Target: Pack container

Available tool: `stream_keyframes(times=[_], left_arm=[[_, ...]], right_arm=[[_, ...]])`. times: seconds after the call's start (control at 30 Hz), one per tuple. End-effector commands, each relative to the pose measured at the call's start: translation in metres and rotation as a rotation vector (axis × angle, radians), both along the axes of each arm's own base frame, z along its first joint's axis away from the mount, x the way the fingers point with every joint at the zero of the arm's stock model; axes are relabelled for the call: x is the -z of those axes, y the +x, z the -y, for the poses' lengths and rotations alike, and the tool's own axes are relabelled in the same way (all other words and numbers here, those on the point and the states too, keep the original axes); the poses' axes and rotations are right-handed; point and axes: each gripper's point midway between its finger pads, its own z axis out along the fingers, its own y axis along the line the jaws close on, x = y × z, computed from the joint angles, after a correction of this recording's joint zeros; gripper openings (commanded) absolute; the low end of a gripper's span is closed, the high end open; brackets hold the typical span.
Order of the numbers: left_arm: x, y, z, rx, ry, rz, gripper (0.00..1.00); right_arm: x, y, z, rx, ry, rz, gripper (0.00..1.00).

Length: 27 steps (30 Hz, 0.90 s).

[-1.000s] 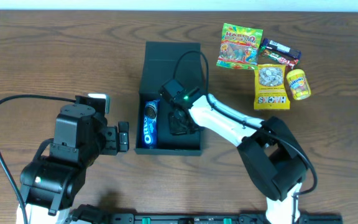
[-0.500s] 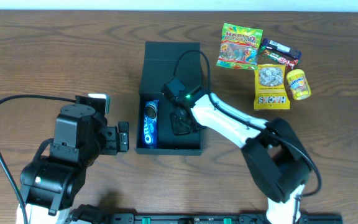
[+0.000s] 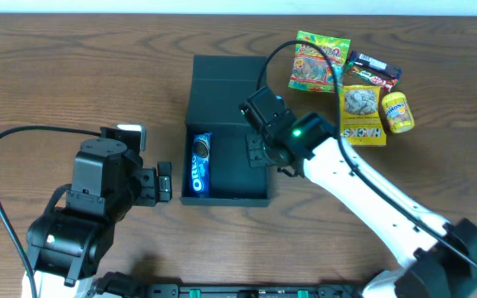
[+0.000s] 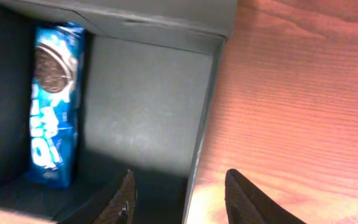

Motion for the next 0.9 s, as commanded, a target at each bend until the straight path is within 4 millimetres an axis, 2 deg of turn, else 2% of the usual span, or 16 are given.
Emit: stream_keyframes(times=[0.0,0.13,0.2,0.27,0.43,0.7,0.87], left_arm=[[-0.009,0.002,0.0,-0.002,-0.003,0.023,0.95],[-0.009,0.002,0.0,-0.002,-0.003,0.023,0.95],[-0.009,0.002,0.0,-0.002,-0.003,0.023,0.95],[-0.009,0.002,0.0,-0.002,-0.003,0.023,0.95],[-0.009,0.002,0.0,-0.002,-0.003,0.022,0.95],[-0.009,0.002,0.0,-0.002,-0.003,0.022,0.96],[-0.009,0.002,0.0,-0.002,-0.003,0.023,0.95]], right_arm=[[0.038,-0.006,0.011,0.03,-0.064,-0.072,0.47],[0.079,-0.013,0.017,0.066,-0.105,-0.14,0.45],[0.092,-0.016,0.018,0.066,-0.106,-0.175,0.42],[0.101,-0.017,0.018,0.069,-0.112,-0.202,0.25],[0.105,-0.011,0.03,0.107,-0.116,-0.213,0.02],[0.106,-0.002,0.068,0.211,-0.134,-0.26,0.02],[0.106,-0.003,0.073,0.229,-0.124,-0.278,0.01]])
